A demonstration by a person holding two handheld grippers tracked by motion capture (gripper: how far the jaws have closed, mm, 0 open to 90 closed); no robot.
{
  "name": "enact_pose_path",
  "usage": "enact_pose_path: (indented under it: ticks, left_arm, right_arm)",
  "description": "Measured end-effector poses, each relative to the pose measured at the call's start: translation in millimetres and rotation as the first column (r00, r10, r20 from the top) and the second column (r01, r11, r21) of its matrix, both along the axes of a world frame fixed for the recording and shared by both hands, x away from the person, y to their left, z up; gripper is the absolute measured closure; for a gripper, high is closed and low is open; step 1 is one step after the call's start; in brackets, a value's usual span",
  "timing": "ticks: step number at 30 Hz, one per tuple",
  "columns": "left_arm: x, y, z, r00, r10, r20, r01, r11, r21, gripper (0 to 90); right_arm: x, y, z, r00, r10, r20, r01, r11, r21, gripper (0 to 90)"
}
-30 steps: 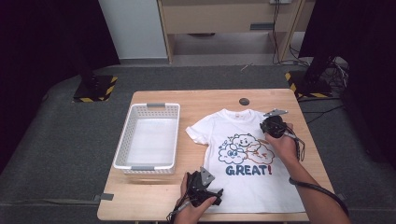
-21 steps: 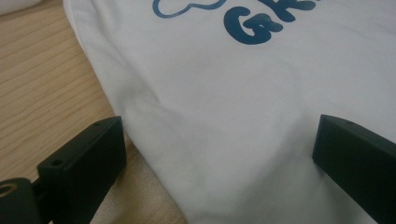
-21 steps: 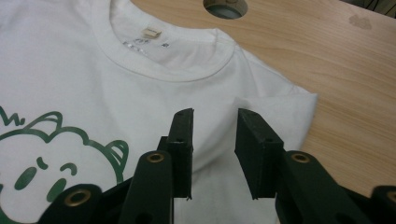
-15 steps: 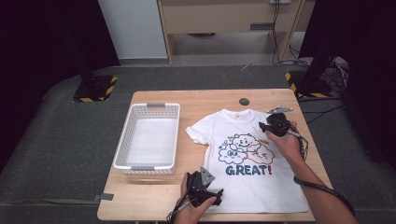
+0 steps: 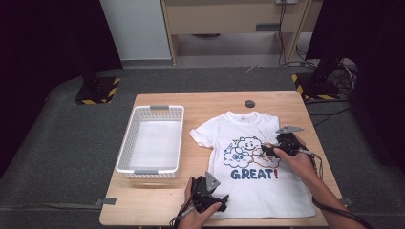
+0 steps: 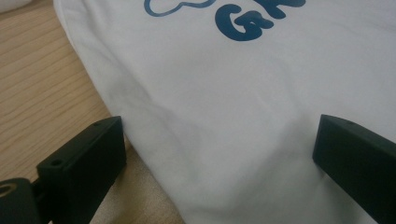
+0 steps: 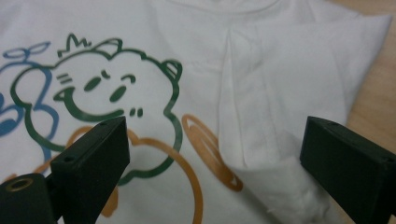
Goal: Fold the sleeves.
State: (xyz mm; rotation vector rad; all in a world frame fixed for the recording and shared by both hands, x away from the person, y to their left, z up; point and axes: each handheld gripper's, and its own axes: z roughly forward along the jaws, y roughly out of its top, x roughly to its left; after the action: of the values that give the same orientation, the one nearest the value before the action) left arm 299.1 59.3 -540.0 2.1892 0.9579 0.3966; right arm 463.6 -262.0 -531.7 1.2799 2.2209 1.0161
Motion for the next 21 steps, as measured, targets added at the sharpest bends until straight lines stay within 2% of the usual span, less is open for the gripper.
enact_pose_path:
  ticks: [2, 5, 6, 8, 12, 17, 21]
  left_arm:
    - [-0.3, 0.9, 0.0, 0.9999, -0.013, -0.002, 0.013, 0.9999, 0.000, 0.9]
    - [-1.5, 3.8, 0.9, 0.9998, -0.021, -0.003, 0.021, 0.9998, 0.005, 1.3]
    - [-1.8, 4.2, 2.2, 0.9999, -0.012, 0.001, 0.012, 0.9999, 0.011, 3.2]
    - [-1.7, 2.7, 7.0, 0.9996, -0.025, 0.009, 0.025, 0.9995, 0.021, 4.7]
    - [1.4, -0.2, 24.2, 0.9997, 0.015, 0.018, -0.015, 0.9998, -0.013, 4.5]
    - [15.6, -6.7, 45.2, 0.9981, 0.055, 0.028, -0.054, 0.9982, -0.028, 4.7]
    - [33.8, -11.7, 54.4, 0.9973, 0.069, 0.024, -0.069, 0.9976, -0.008, 5.0]
  right_arm:
    - [-2.2, 0.0, -8.5, 1.0000, 0.002, -0.007, -0.002, 1.000, -0.013, 7.2]
    - [-1.9, 1.4, -9.1, 0.9998, 0.018, -0.003, -0.018, 0.999, -0.029, 5.9]
    - [-2.5, 2.3, -9.3, 0.9998, 0.018, -0.002, -0.018, 0.999, -0.040, 5.9]
    - [-5.4, 3.5, -9.4, 1.0000, 0.004, -0.003, -0.004, 0.999, -0.042, 5.8]
    - [-6.1, 1.7, -9.7, 0.9997, 0.024, -0.004, -0.024, 0.999, -0.038, 5.3]
    - [-7.5, 1.0, -9.6, 0.9997, 0.024, -0.008, -0.024, 0.999, -0.038, 5.2]
    - [-8.4, 0.4, -9.7, 0.9997, 0.024, -0.004, -0.025, 0.999, -0.040, 5.2]
